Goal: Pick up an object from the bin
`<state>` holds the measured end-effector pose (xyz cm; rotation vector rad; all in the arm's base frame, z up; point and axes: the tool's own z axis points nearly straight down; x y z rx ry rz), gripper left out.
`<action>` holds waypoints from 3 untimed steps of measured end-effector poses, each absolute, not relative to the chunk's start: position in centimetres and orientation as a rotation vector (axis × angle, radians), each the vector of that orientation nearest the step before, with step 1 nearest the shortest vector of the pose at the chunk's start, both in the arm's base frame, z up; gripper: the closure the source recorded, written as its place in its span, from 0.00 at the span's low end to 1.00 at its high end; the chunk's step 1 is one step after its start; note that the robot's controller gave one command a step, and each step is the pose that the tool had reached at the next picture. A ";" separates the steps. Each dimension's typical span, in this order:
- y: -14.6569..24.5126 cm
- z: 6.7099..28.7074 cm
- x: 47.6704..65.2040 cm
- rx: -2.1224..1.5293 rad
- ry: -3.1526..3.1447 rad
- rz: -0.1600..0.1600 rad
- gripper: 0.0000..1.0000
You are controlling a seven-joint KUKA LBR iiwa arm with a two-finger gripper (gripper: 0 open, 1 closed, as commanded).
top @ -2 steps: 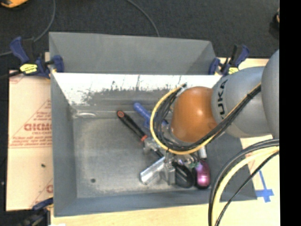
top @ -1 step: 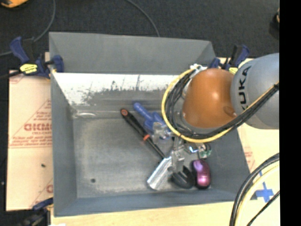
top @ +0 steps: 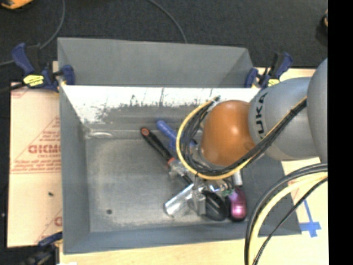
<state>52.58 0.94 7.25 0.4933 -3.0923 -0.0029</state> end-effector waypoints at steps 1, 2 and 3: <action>-1.7 7.3 47.7 0.404 -3.142 0.001 0.00; 0.9 7.3 52.6 0.489 -3.095 -0.004 1.00; 0.9 7.3 52.6 0.489 -3.095 -0.005 1.00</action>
Offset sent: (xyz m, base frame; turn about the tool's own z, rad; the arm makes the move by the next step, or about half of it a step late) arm 0.0000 0.0000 0.0000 0.0000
